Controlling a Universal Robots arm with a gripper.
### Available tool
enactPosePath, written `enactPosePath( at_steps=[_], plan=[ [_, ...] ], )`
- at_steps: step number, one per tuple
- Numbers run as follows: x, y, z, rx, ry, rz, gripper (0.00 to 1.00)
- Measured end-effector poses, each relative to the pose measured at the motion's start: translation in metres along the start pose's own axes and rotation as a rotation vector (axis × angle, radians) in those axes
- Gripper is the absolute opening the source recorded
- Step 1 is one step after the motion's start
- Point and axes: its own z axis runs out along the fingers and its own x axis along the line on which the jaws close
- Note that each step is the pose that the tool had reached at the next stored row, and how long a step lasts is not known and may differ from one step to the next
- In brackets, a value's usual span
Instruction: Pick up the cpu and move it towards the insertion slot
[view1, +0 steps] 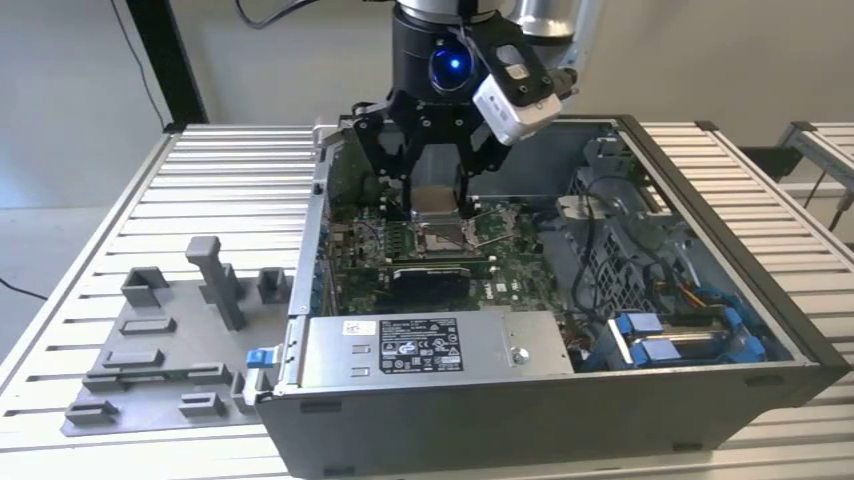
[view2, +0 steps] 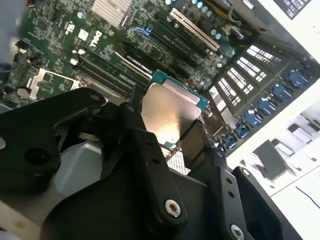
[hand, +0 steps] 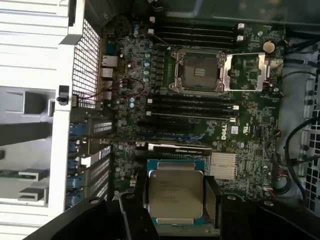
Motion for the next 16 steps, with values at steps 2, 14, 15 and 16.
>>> enactPosePath(
  at_steps=[2, 14, 15, 16],
  plan=[
    [-0.0077, -0.0004, 0.0002, 0.0, 0.0, 0.0, 0.0],
    [-0.0325, 0.0038, 0.0015, 0.0, -0.0013, 0.014, 0.0],
    [-0.0326, 0.0051, 0.0017, 0.0001, -0.0016, 0.017, 0.0],
    [-0.0327, 0.0062, 0.0017, 0.0, -0.0019, 0.02, 0.0]
  ],
)
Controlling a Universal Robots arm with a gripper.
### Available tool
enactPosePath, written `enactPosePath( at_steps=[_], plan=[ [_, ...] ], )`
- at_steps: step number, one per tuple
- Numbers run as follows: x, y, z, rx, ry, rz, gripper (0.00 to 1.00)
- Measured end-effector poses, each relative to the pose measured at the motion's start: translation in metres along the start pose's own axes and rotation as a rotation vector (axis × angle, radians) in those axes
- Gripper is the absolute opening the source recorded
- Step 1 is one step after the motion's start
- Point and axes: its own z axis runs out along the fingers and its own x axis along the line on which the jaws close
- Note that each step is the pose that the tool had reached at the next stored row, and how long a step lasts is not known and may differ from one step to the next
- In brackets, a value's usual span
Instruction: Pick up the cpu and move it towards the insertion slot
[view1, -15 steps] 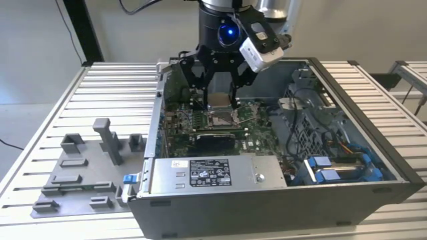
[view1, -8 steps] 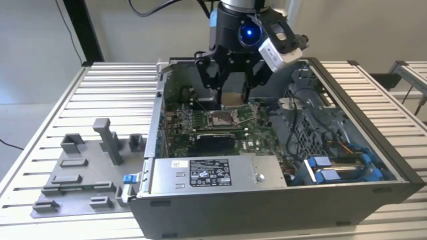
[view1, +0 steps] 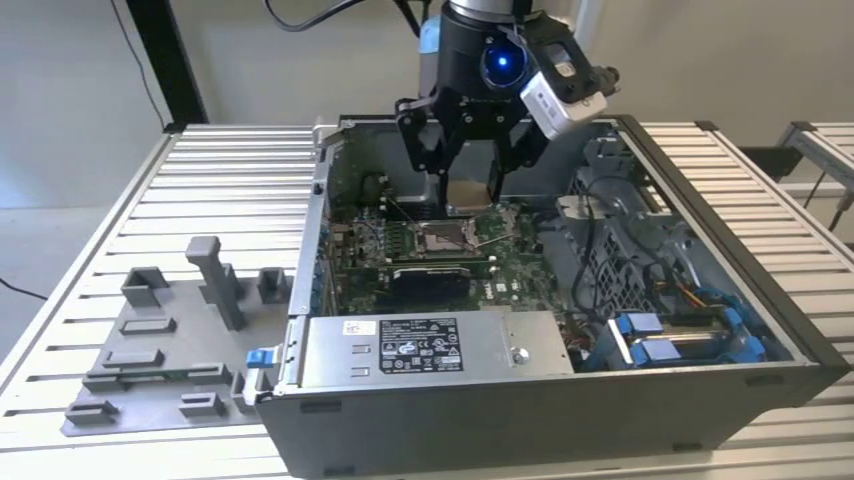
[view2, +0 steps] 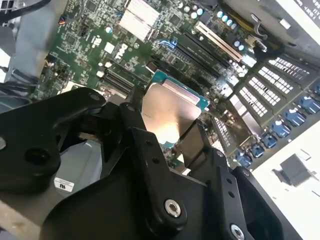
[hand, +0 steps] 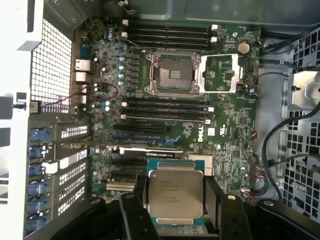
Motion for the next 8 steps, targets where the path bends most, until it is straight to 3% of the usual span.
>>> enactPosePath(
  at_steps=[8],
  plan=[
    [0.0, 0.0004, 0.0, 0.0, -0.0002, 0.002, 0.0]
  ],
)
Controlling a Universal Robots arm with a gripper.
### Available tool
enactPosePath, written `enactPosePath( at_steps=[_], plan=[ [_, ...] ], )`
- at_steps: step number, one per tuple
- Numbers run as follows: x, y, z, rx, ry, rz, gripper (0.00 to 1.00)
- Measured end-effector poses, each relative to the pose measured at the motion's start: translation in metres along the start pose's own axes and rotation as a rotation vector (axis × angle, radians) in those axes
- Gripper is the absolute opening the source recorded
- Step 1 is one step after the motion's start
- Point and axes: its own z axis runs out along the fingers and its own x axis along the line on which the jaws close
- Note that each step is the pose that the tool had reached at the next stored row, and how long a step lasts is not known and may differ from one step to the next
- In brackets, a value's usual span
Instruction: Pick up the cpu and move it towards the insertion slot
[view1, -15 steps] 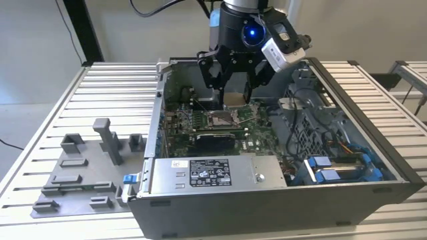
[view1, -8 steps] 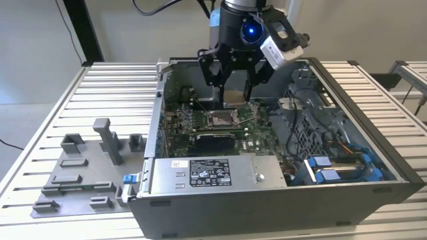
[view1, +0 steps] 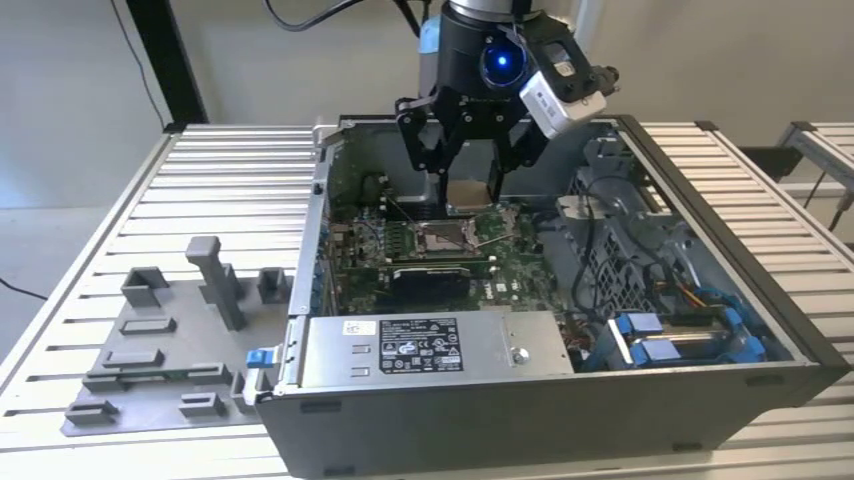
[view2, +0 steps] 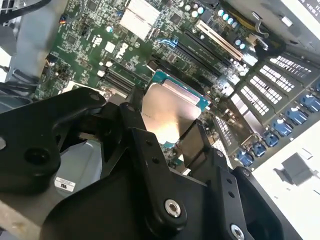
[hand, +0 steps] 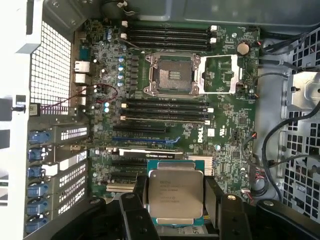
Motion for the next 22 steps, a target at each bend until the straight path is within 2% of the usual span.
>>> enactPosePath(
  at_steps=[4, 8, 22],
  plan=[
    [0.0, 0.0023, 0.0006, 0.0001, 0.0, 0.0, 0.0],
    [-0.0003, 0.0103, 0.0014, -0.0001, 0.0, 0.0, 0.0],
    [-0.0001, 0.0682, 0.0096, -0.002, 0.0, 0.0, 0.0]
  ],
)
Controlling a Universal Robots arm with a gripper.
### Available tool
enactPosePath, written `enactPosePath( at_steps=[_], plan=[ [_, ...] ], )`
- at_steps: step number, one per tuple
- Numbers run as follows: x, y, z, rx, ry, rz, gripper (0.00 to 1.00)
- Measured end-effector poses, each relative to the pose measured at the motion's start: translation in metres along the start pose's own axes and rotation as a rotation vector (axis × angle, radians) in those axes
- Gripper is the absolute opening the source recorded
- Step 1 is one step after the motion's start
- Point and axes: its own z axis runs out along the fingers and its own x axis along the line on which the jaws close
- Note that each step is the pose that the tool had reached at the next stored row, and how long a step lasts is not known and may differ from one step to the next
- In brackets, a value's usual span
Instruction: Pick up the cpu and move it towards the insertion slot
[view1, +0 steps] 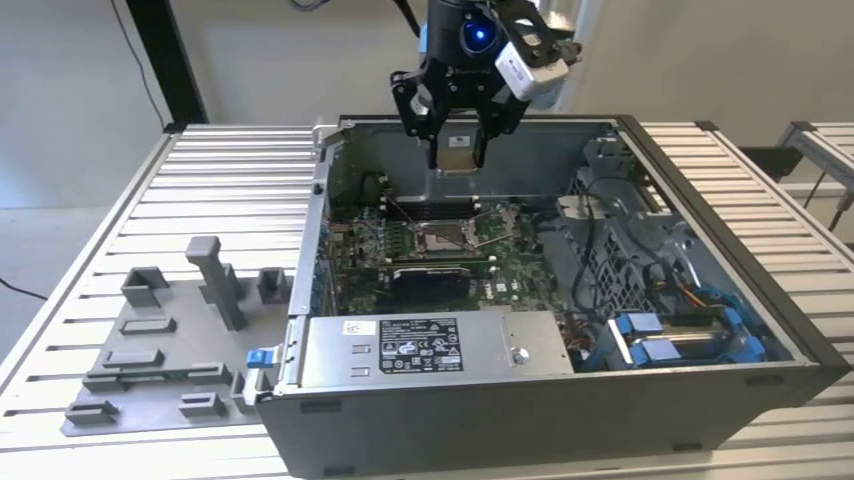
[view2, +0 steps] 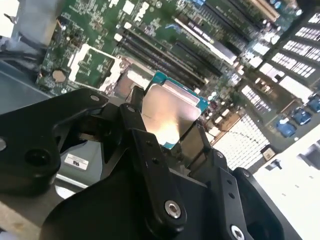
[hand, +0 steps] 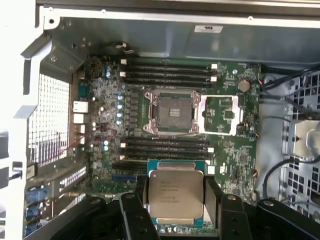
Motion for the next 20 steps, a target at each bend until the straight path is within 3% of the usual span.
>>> enactPosePath(
  at_steps=[5, 13, 20],
  plan=[
    [-0.0007, 0.0199, 0.0045, -0.0009, 0.0, 0.0, 0.0],
    [-0.0048, 0.0361, 0.0124, -0.001, 0.0001, 0.0, 0.0],
    [-0.0083, 0.0467, 0.0202, -0.0011, 0.0001, 0.0, 0.0]
  ],
)
